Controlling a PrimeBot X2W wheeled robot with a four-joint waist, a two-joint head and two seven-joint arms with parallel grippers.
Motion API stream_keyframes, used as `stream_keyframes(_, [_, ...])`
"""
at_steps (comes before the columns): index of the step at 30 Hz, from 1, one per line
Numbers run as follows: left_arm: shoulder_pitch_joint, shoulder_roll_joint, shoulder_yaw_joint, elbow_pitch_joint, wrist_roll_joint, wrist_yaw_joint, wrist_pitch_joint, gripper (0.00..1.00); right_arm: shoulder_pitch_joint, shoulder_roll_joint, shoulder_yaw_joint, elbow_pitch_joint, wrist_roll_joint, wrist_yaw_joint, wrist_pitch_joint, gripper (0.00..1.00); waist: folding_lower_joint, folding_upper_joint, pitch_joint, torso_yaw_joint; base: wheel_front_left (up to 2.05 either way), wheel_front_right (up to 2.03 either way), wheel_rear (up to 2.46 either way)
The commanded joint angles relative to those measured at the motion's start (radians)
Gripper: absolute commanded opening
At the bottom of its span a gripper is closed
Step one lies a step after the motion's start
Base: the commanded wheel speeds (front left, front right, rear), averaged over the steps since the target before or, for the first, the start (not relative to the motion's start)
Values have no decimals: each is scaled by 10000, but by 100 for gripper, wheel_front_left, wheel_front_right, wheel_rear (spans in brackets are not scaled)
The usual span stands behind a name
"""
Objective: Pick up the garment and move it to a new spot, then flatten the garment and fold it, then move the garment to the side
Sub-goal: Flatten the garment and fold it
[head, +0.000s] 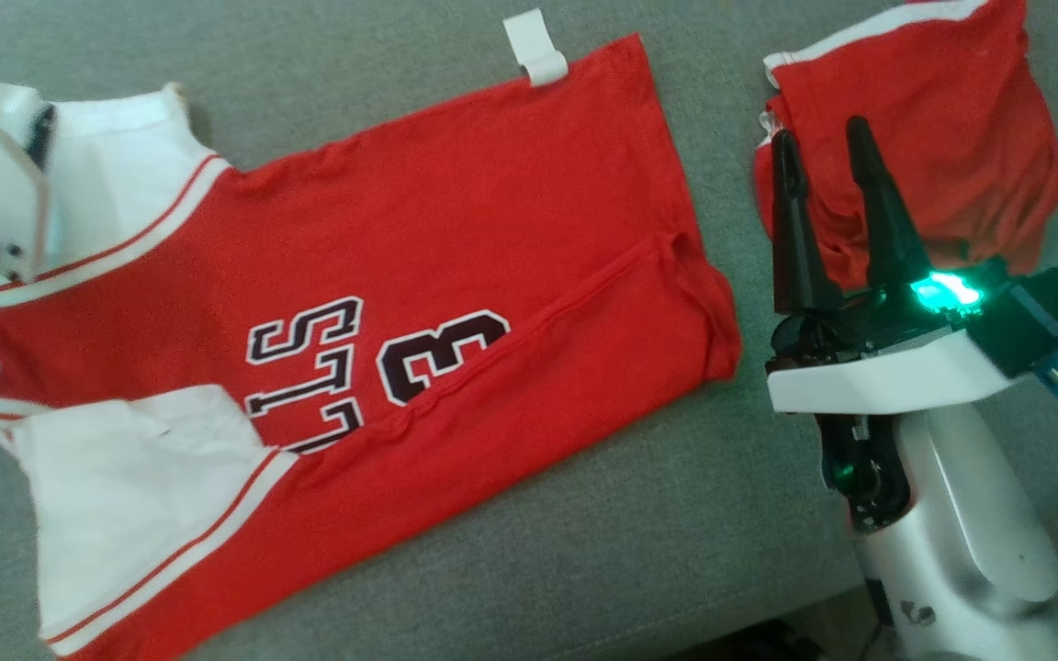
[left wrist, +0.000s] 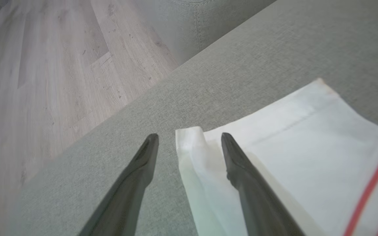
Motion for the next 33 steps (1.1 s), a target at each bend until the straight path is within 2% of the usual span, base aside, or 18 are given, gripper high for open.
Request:
stream_keyframes(1, [-700, 659, 325, 58, -56, 21, 91, 100, -282, 56, 247, -441, 69, -7, -106, 100, -2, 0, 314, -259, 0, 0, 0])
stream_keyframes(7, [-1140, 773, 126, 905, -156, 21, 359, 100, -252, 56, 289, -634, 163, -7, -106, 100, -2, 0, 540, -358, 0, 0, 0])
stream_keyframes(13, [-1176, 567, -141, 1337, -594, 20, 930, 100, -230, 56, 191, -669, 165, -7, -106, 100, -2, 0, 619, -310, 0, 0, 0])
stream_keyframes(14, [-1162, 536, -206, 1334, -701, 20, 996, 69, -236, 56, 166, -650, 155, -7, -106, 100, -2, 0, 616, -286, 0, 0, 0])
stream_keyframes(15, [-1134, 496, -314, 1295, -828, 20, 1058, 24, -244, 56, 129, -622, 138, -7, -106, 100, -2, 0, 605, -249, 0, 0, 0])
stream_keyframes(16, [-1099, 446, -427, 1224, -976, 20, 1098, 0, -252, 56, 83, -581, 110, -7, -106, 100, -2, 0, 575, -195, 0, 0, 0])
stream_keyframes(23, [-1103, 225, -744, 728, -1476, 20, 204, 0, -483, 56, 55, 66, -438, -7, -106, 100, -2, 0, 137, 263, 0, 0, 0])
stream_keyframes(25, [-1166, 97, -743, 566, -1500, 20, -464, 0, -674, 56, -9, 390, -674, -7, 8, 100, -2, 0, -92, 497, 0, 0, 0])
stream_keyframes(30, [-1303, -288, -899, 84, -1223, 22, -2046, 0, -1434, 35, -436, 1172, -1592, -7, 1007, 100, -2, 0, -641, 1323, 0, 0, 0])
stream_keyframes(33, [-1245, -459, -1056, -381, -1042, 40, -2632, 0, -2001, -261, -578, 1762, -2011, -7, 1826, 100, -2, 0, -876, 1906, 0, 0, 0])
